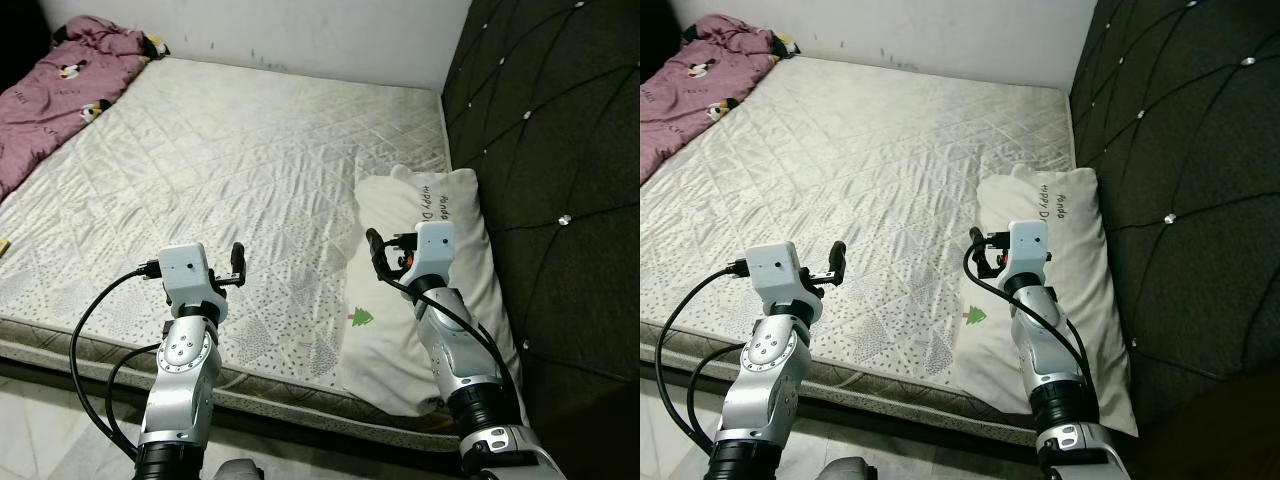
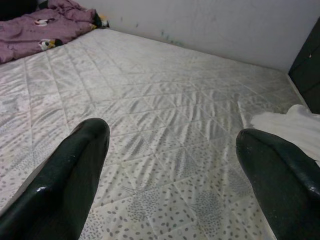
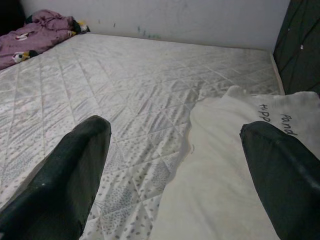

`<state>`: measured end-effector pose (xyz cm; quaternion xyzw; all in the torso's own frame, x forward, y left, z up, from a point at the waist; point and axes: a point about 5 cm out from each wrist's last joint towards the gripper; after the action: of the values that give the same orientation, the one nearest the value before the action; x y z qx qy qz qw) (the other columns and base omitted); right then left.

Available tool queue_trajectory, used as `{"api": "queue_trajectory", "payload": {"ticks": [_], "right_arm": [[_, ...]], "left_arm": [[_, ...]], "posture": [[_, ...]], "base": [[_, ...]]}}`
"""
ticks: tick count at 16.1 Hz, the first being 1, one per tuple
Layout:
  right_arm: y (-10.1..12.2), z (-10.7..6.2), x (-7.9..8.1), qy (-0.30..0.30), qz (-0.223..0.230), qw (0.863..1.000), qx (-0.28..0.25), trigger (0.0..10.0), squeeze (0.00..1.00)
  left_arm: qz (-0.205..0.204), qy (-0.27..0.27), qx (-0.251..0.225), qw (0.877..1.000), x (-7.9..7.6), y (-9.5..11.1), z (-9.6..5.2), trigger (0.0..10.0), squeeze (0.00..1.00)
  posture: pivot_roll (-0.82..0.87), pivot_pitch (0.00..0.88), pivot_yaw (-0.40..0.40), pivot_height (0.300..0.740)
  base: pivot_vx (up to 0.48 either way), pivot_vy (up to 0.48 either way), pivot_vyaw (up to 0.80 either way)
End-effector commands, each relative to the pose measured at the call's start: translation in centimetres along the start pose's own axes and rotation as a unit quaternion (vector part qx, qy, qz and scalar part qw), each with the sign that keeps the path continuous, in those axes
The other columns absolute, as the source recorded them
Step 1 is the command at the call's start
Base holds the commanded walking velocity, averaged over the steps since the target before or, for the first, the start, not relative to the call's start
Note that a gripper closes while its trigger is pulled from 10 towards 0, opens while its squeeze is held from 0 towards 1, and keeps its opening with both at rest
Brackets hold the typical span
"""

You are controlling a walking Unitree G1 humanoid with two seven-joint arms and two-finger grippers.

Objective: Clean up the room

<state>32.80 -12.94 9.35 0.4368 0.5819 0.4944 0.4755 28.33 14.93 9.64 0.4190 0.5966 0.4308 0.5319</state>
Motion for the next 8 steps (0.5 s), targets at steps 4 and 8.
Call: {"api": "queue_trajectory", "payload": {"ticks": [4, 8], "right_arm": [[0.13, 0.21, -0.42, 0.004, -0.005, 1.000, 0.005, 10.0, 0.00], [0.14, 0.26, -0.68, 0.002, -0.005, 1.000, 0.008, 10.0, 0.00]], "left_arm": [[-0.010, -0.003, -0.008, 1.000, -0.34, 0.59, 0.22, 10.0, 0.00], [-0.014, -0.001, -0.008, 1.000, -0.38, 0.75, 0.30, 10.0, 0.00]], "posture": [[0.01, 0.000, -0.030, 0.740], [0.01, 0.000, -0.028, 0.740]], "base": [[0.000, 0.224, -0.40], [0.000, 0.314, -0.35]]}}
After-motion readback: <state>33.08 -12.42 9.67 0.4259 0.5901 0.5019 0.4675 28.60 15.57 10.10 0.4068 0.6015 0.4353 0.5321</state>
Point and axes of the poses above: a point about 5 cm out from each wrist's last joint towards the gripper, its own z axis pointing out of the wrist towards the gripper, its own y axis along the axis of the wrist's last joint, x = y × z, and after that the axes turned 10 degrees about -z, right-handed
